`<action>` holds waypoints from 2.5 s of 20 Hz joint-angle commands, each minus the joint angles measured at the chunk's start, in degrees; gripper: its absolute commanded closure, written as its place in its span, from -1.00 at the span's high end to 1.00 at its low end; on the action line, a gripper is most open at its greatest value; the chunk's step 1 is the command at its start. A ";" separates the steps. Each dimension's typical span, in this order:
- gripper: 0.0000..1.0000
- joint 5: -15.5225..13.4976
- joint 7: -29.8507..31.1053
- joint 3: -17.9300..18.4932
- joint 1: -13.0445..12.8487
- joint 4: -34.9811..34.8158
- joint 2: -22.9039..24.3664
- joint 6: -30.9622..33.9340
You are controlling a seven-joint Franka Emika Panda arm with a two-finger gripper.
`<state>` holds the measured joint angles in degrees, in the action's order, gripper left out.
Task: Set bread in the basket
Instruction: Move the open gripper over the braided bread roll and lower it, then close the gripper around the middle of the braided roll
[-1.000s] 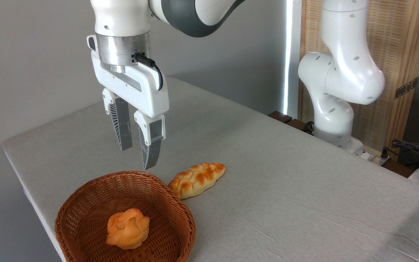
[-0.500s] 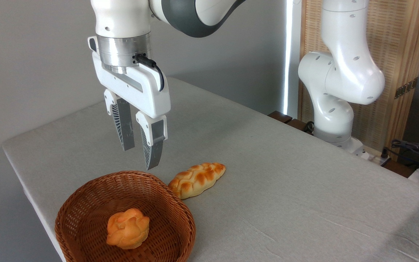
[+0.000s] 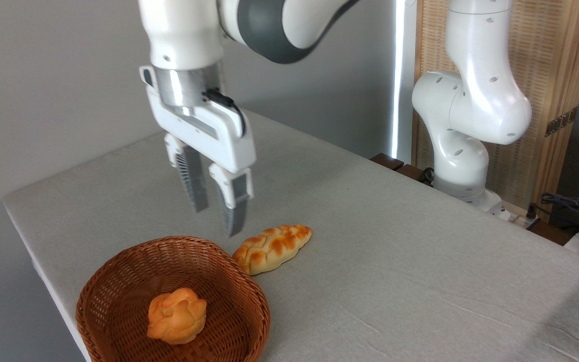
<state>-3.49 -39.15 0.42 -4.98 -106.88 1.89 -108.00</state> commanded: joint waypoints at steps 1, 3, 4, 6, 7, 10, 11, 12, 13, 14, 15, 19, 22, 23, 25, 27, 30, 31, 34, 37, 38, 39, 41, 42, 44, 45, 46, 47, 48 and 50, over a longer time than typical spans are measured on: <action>1.00 0.59 -1.01 -0.07 -0.38 -9.12 5.93 -2.48; 1.00 0.59 -2.94 -0.07 -0.73 -11.75 6.63 -2.39; 1.00 0.59 -3.04 -0.07 -1.52 -12.38 6.55 -2.39; 1.00 0.59 -3.04 -0.07 -2.32 -13.08 6.19 -2.39; 1.00 0.59 -3.21 -0.07 -2.40 -13.43 6.02 -2.39; 1.00 0.68 -3.83 -0.07 -3.37 -14.92 4.18 -5.89; 1.00 0.68 -4.00 -0.07 -3.37 -15.89 4.00 -7.39; 1.00 0.68 -4.27 -0.07 -3.37 -16.33 3.82 -7.92; 1.00 0.68 -4.79 -0.07 -3.37 -16.69 3.47 -8.28; 1.00 0.68 -5.32 -0.07 -3.37 -16.78 3.29 -8.28; 1.00 0.68 -6.54 -0.07 -3.37 -16.86 2.94 -8.37; 1.00 0.77 -8.49 0.02 -3.37 -16.95 1.36 -9.07; 1.00 0.85 -8.49 0.02 -3.37 -16.95 0.48 -9.42; 1.00 0.85 -8.57 0.02 -3.37 -16.95 0.39 -9.34; 1.00 0.85 -8.84 0.11 -3.29 -16.95 0.57 -9.34; 1.00 0.85 -9.71 0.46 -3.11 -16.78 1.18 -9.34; 1.00 0.85 -9.89 0.55 -3.11 -16.25 1.27 -9.42; 1.00 0.85 -9.89 0.55 -3.11 -16.25 1.36 -9.42; 1.00 0.85 -9.89 0.46 -3.11 -16.16 1.27 -10.56; 1.00 0.85 -9.89 0.46 -3.11 -16.25 1.27 -10.65; 1.00 0.85 -9.89 0.46 -3.11 -16.34 1.18 -10.65; 1.00 0.85 -9.89 0.46 -3.11 -16.34 1.10 -10.65; 1.00 0.85 -9.89 0.46 -3.20 -16.34 0.74 -10.65; 1.00 0.85 -9.89 0.46 -3.20 -16.43 0.66 -10.65; 1.00 0.85 -9.98 0.46 -3.20 -16.51 0.66 -10.65; 1.00 0.85 -9.98 0.46 -3.20 -16.51 0.66 -10.65; 1.00 0.85 -9.98 0.46 -3.20 -16.51 0.66 -10.65; 1.00 0.85 -9.98 0.37 -3.20 -16.51 0.57 -10.65; 1.00 0.85 -9.98 0.37 -3.20 -16.51 0.48 -10.65; 1.00 0.85 -9.98 0.37 -3.20 -16.69 -0.13 -10.39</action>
<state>-3.08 -48.06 0.48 -7.92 -123.10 2.19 -118.00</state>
